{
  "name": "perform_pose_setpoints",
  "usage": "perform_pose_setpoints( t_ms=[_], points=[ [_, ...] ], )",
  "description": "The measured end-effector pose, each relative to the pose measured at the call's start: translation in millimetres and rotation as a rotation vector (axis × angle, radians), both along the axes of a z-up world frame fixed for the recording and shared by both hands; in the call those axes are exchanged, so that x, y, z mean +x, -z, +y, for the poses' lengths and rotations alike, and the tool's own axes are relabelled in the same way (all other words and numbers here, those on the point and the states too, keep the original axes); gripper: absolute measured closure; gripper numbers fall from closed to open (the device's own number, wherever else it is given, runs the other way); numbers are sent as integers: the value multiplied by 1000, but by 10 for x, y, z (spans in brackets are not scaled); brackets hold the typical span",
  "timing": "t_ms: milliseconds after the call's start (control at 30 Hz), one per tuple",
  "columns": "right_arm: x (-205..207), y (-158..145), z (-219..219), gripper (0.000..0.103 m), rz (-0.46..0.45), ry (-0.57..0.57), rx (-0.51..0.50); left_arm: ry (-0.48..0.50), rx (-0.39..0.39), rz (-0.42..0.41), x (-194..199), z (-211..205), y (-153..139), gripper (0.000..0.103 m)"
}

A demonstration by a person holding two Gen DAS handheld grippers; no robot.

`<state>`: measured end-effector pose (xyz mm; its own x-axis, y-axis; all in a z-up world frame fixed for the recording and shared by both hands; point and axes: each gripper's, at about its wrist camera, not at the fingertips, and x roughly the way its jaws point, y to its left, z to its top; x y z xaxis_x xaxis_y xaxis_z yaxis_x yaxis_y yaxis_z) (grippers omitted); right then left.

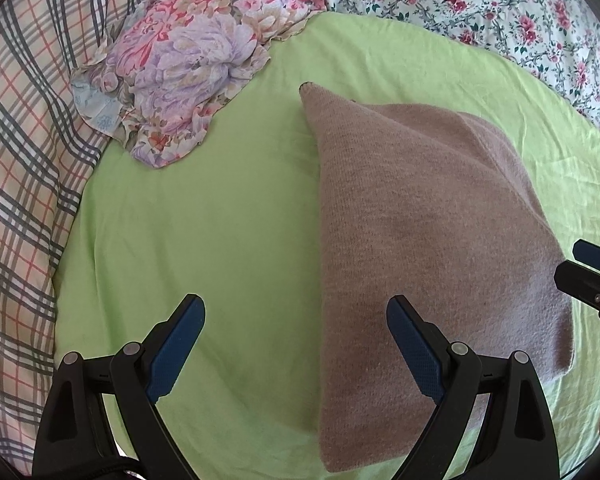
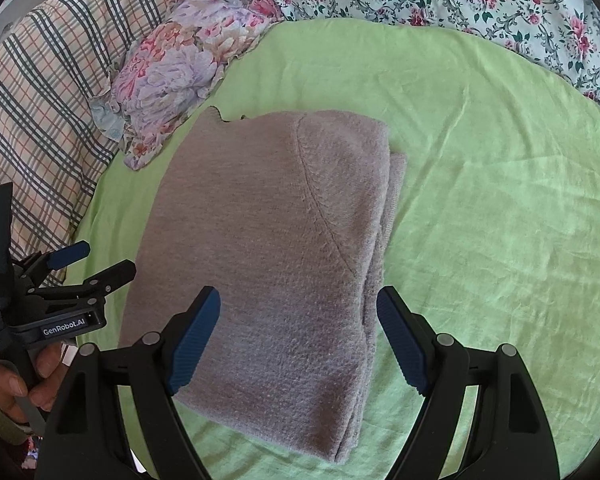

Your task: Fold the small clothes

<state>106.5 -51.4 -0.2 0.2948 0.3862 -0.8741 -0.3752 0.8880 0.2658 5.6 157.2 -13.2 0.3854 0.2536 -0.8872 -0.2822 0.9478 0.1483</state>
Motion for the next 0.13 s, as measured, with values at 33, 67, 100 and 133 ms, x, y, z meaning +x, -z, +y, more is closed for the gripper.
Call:
perform_pose_setpoints(
  t_ms=[33, 67, 100, 133],
  points=[
    [-2, 8, 10, 22, 3, -2, 3, -1, -3, 0, -6, 4, 1, 10],
    [-15, 1, 27, 22, 3, -1, 4, -5, -3, -1, -17, 10, -4, 10],
    [-22, -1, 40, 22, 1, -2, 5, -9, -1, -4, -24, 20, -12, 10],
    [-26, -1, 54, 22, 0, -3, 4, -10, -1, -6, -32, 25, -18, 10]
  ],
)
